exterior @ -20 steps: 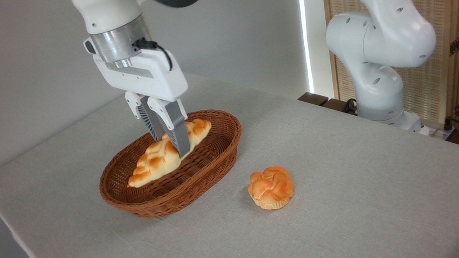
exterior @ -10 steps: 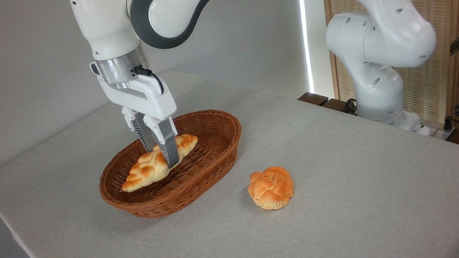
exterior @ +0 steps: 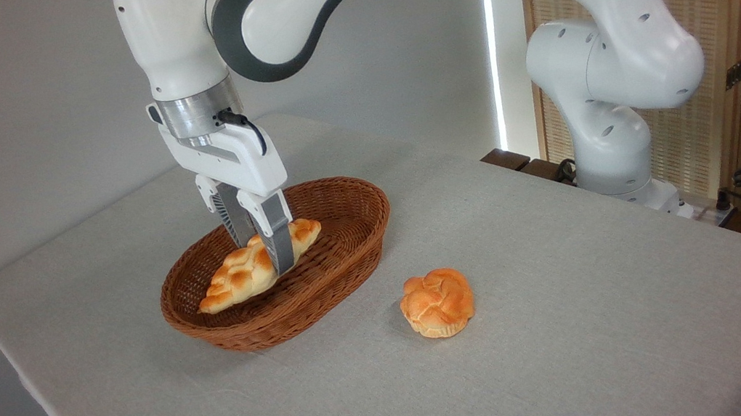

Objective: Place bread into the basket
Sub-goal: 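Lower the braided roll into the basket and open the gripper, then raise the open gripper up out of the basket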

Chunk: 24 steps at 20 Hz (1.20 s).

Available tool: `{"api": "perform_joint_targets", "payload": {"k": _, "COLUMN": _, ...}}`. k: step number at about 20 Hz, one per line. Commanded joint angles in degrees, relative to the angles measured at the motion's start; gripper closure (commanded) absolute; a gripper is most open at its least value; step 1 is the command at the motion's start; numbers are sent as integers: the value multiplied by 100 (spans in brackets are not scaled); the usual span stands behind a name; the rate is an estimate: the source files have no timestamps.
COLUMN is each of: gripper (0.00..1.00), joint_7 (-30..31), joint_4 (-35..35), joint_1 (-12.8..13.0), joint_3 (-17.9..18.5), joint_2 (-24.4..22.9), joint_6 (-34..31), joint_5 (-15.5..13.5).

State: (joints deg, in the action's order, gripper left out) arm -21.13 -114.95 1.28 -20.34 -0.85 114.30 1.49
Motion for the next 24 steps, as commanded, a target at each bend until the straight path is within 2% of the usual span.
{"api": "perform_joint_targets", "payload": {"k": 1, "gripper": 0, "joint_7": 13, "joint_4": -28, "joint_1": -31, "joint_3": 12, "joint_2": -82, "joint_6": 57, "joint_5": 9}}
{"api": "perform_joint_targets", "payload": {"k": 7, "gripper": 0, "joint_7": -5, "joint_4": 165, "joint_1": -40, "joint_3": 161, "joint_2": -143, "joint_6": 31, "joint_5": 18}}
{"api": "perform_joint_targets", "payload": {"k": 9, "gripper": 0, "joint_7": -5, "joint_4": 358, "joint_1": -48, "joint_3": 223, "joint_2": -161, "joint_6": -152, "joint_5": 27}}
{"api": "perform_joint_targets", "payload": {"k": 11, "gripper": 0, "joint_7": -328, "joint_4": 700, "joint_1": -49, "joint_3": 565, "joint_2": -161, "joint_6": -547, "joint_5": 27}}
{"api": "perform_joint_targets", "payload": {"k": 14, "gripper": 0, "joint_7": -1198, "joint_4": 1367, "joint_1": -49, "joint_3": 1022, "joint_2": -161, "joint_6": -1399, "joint_5": -34}}
{"api": "perform_joint_targets", "payload": {"k": 16, "gripper": 0, "joint_7": -1559, "joint_4": 1667, "joint_1": -49, "joint_3": 1338, "joint_2": -161, "joint_6": -1682, "joint_5": -52}}
{"api": "perform_joint_targets", "payload": {"k": 20, "gripper": 0, "joint_7": -1824, "joint_4": 1914, "joint_1": 4, "joint_3": 1778, "joint_2": -161, "joint_6": -1745, "joint_5": -70}}
{"api": "perform_joint_targets", "payload": {"k": 24, "gripper": 0, "joint_7": -1903, "joint_4": 1941, "joint_1": 31, "joint_3": 1964, "joint_2": -170, "joint_6": -1736, "joint_5": -70}}
